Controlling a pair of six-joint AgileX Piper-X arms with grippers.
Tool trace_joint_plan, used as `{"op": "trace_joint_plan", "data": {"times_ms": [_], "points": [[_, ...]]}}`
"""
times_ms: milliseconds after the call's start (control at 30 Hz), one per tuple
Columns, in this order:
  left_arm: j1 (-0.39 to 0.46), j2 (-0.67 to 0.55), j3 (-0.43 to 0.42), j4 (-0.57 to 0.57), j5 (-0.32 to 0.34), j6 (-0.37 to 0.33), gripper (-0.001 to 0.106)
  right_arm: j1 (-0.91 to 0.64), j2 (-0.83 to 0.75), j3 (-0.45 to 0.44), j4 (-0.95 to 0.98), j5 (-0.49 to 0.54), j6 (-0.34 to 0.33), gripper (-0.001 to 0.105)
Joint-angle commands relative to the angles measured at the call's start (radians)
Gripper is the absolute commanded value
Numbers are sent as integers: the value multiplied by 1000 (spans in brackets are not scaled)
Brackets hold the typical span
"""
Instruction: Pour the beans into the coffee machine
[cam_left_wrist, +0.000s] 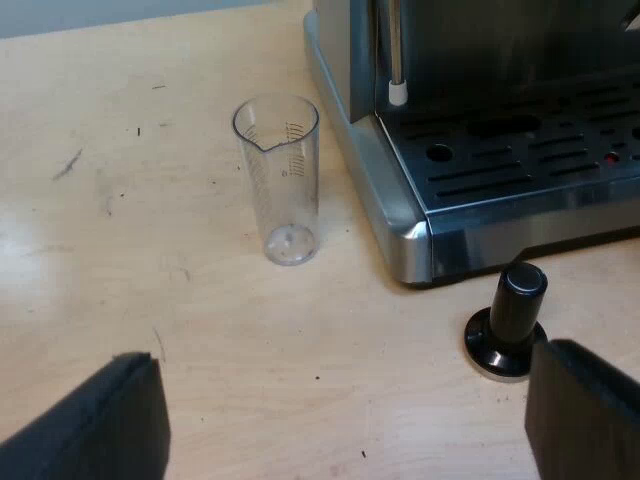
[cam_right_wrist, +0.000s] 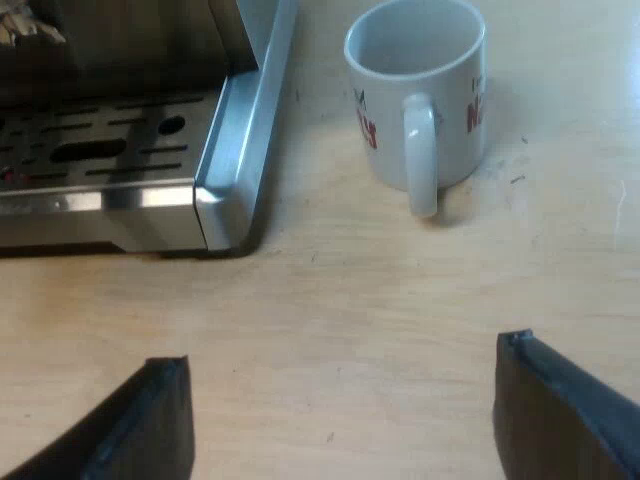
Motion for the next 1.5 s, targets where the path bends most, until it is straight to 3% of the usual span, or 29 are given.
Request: {"op": "trace_joint_plan", "data": {"times_ms": [33,233,1500], "points": [[-5,-36,-2,-4,-6,-6,82,-6,-48,19,1,-10,-3,64],[-5,-36,-2,-4,-6,-6,82,-6,-47,55,7,-10,6,64],[-5,-36,-2,-4,-6,-6,82,-6,-47,54,8,-2,20,64]]}}
